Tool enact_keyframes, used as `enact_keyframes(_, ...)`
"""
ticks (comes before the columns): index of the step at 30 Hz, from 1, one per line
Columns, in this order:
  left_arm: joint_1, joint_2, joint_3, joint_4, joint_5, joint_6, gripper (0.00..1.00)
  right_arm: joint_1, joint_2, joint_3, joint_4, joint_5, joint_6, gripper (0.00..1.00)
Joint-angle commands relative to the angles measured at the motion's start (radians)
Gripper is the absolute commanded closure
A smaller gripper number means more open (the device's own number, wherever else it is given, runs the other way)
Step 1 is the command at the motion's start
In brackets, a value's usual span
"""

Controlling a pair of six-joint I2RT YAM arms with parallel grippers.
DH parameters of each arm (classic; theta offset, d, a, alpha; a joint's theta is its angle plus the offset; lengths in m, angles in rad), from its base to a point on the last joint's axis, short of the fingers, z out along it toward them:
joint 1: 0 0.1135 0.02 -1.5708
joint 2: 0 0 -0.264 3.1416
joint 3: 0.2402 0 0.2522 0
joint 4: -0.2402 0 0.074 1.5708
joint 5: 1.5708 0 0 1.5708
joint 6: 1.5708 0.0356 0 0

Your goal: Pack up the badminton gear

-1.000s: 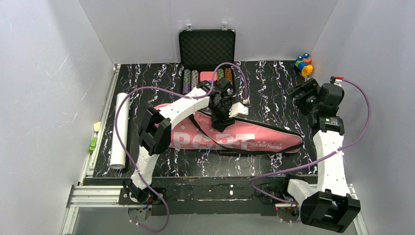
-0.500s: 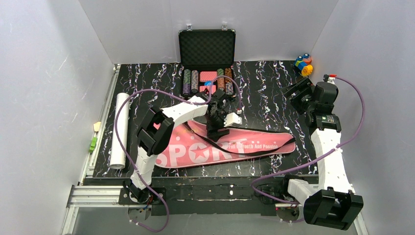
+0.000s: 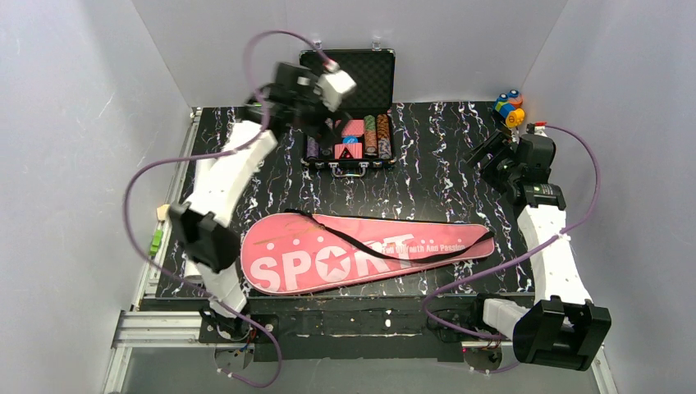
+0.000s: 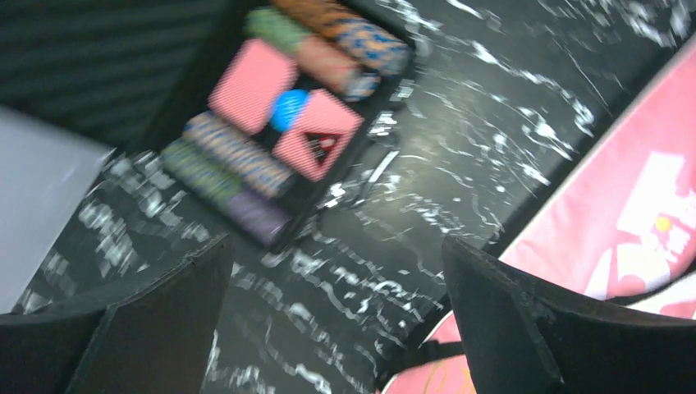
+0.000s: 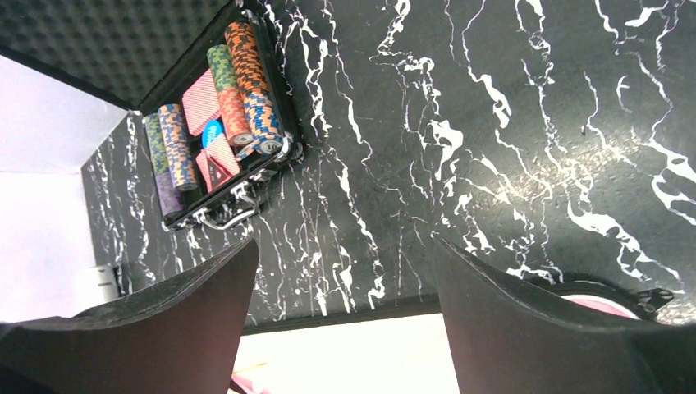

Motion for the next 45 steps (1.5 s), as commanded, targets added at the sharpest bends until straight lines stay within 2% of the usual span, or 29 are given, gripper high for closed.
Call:
enact_keyframes(1,0.155,-0.204,-0.096,0.017,-0.059,-0.244,0.02,0.006,0.018,0.03,0.067,0.041,-0.098,0.13)
enact_keyframes(5,0.362,-0.393,-0.462,0.237,-0.033,-0.376,0.02,0.012,0.037,-0.044,0.135,0.202,-0.058,0.13)
enact_keyframes(9,0.528,-0.496,-0.711,0.434,-0.042,-0.456,0.02,0.02,0.062,-0.136,0.267,0.288,0.004,0.12)
enact_keyframes(13,0.613,-0.551,-0.929,0.68,-0.089,-0.483,0.02,0.029,0.14,-0.162,0.321,0.349,-0.108,0.12)
enact_keyframes(15,0.623,-0.568,-1.049,0.824,-0.109,-0.473,0.02,0.037,0.168,-0.189,0.351,0.437,-0.15,0.12)
enact_keyframes(19,0.622,-0.554,-1.209,1.046,-0.122,-0.472,0.02,0.042,0.163,-0.368,0.663,0.456,-0.27,0.11)
enact_keyframes(21,0.623,-0.535,-1.256,1.122,-0.122,-0.482,0.02,0.034,0.155,-0.373,0.663,0.482,-0.251,0.11)
enact_keyframes(26,0.623,-0.48,-1.357,1.255,-0.101,-0.484,0.02,0.05,0.119,-0.443,0.805,0.465,-0.466,0.11)
enact_keyframes(29,0.626,-0.46,-1.371,1.275,-0.071,-0.519,0.02,0.05,0.094,-0.557,0.923,0.473,-0.483,0.1)
enact_keyframes(37,0.625,-0.428,-1.546,1.58,-0.036,-0.553,0.02,0.074,0.126,-0.829,1.445,0.442,-0.51,0.1)
enact_keyframes(40,0.625,-0.411,-1.657,1.81,-0.006,-0.538,0.02,0.11,0.132,-0.874,1.525,0.436,-0.544,0.1)
enact_keyframes(42,0.616,-0.414,-1.706,1.876,0.02,-0.505,0.02,0.142,0.193,-0.933,1.683,0.429,-0.581,0.1)
enact_keyframes(44,0.614,-0.337,-1.767,2.095,0.07,-0.514,0.02,0.182,0.273,-0.964,1.884,0.437,-0.64,0.1)
enact_keyframes(45,0.614,-0.361,-1.754,2.033,0.074,-0.488,0.02,0.206,0.284,-0.951,1.876,0.474,-0.646,0.1)
